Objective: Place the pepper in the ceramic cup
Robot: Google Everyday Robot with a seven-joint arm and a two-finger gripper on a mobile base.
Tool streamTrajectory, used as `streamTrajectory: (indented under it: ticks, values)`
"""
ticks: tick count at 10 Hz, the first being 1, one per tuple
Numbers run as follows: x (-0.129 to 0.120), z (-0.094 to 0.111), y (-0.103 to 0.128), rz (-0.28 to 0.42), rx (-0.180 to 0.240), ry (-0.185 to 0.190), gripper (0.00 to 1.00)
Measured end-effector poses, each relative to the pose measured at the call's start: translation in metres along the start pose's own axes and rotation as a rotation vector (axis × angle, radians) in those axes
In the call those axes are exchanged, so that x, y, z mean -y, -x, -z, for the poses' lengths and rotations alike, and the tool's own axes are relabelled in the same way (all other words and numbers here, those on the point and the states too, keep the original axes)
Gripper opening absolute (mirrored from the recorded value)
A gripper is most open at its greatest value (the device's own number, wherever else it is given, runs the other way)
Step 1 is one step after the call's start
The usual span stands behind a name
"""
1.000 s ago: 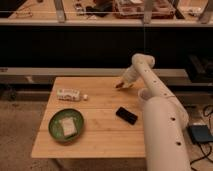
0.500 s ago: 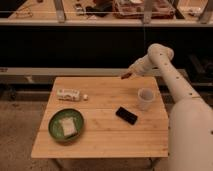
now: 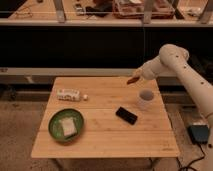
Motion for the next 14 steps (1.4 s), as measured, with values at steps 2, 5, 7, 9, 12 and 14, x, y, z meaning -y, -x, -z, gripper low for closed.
streamTrajectory:
  ticks: [2, 5, 7, 9, 12, 14]
  values:
    - [-0.027, 0.014, -0.002, -0.006, -0.040, 0.022, 0.29]
    - [-0.056, 0.018, -0.012, -0.051, -0.091, 0.044, 0.29]
    - [-0.062, 0.013, -0.019, -0.047, -0.129, 0.057, 0.29]
    - [-0.066, 0.006, -0.026, -0.045, -0.166, 0.073, 0.35]
    - [-0.071, 0.001, -0.042, -0.061, -0.220, 0.083, 0.64]
    - [-0.071, -0.003, -0.046, -0.068, -0.236, 0.083, 0.76]
